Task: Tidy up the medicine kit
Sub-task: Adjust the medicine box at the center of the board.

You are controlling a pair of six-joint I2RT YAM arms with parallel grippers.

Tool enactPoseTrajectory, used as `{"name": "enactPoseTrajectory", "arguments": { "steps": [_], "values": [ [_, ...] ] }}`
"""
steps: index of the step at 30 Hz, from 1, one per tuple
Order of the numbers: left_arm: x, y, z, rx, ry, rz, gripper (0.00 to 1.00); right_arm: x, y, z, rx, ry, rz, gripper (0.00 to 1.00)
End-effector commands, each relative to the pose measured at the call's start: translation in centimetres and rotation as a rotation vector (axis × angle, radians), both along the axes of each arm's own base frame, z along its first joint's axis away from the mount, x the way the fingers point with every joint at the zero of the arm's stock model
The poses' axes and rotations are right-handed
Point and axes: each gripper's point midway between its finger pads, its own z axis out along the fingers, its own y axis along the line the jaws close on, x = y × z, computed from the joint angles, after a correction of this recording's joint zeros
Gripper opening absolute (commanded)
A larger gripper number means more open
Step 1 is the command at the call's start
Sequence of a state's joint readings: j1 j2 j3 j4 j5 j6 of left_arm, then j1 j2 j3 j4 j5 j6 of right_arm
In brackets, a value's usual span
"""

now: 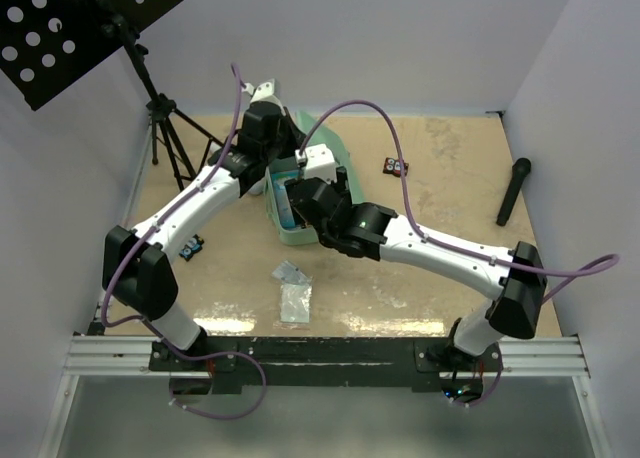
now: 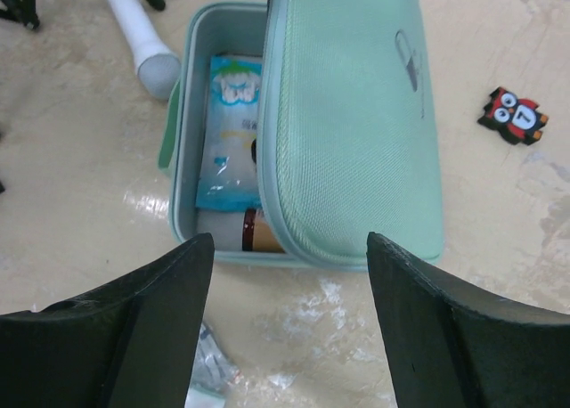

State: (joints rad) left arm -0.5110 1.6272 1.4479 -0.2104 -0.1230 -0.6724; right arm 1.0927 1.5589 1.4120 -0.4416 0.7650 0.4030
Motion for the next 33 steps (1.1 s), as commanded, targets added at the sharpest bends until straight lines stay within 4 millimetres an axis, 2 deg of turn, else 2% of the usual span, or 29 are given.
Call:
{"name": "enactPoseTrajectory", "arguments": {
  "steps": [1, 5, 12, 15, 19, 26, 30, 31, 32, 33],
  "values": [
    [-0.5, -1.5, 0.8, -0.025, 0.005, -0.061, 0.00, 2.2, -1.7, 3.3, -0.023, -0.106, -0.137, 0.73],
    [-0.6, -1.6, 0.7, -0.025, 0.005, -0.065, 0.00, 4.0, -2.7, 2.8, -0.046, -0.101, -0.168, 0.69],
    [-0.5, -1.6, 1.1, -0.025, -0.003, -0.069, 0.00, 5.2, -3.5, 3.1, -0.056, -0.112, -0.159, 0.49],
    [-0.5, -1.7, 1.1, -0.029, -0.003, -0.072, 0.02, 5.3, -3.5, 3.3, -0.057, -0.114, -0.153, 0.30],
    [-0.5, -1.3, 2.1, -0.046, -0.023, -0.051, 0.18, 5.4, -4.1, 3.5, -0.065, -0.115, -0.159, 0.01],
    [-0.6, -0.1, 5.3, -0.073, -0.093, -0.013, 0.53, 5.5, -5.6, 3.8, -0.046, -0.098, -0.174, 0.00],
    [-1.3, 1.0, 6.4, -0.089, -0.124, 0.017, 0.67, 5.5, -6.2, 4.4, -0.022, -0.095, -0.171, 0.00],
    [-1.7, 1.2, 6.6, -0.101, -0.138, 0.016, 0.69, 5.4, -6.3, 4.5, -0.015, -0.092, -0.169, 0.00],
    [-2.1, 1.3, 5.9, -0.106, -0.135, 0.013, 0.70, 5.5, -6.4, 4.6, -0.008, -0.090, -0.168, 0.00],
    [-2.4, 1.3, 6.3, -0.123, -0.147, 0.009, 0.70, 5.4, -6.4, 4.7, 0.002, -0.084, -0.158, 0.00]
  ]
}}
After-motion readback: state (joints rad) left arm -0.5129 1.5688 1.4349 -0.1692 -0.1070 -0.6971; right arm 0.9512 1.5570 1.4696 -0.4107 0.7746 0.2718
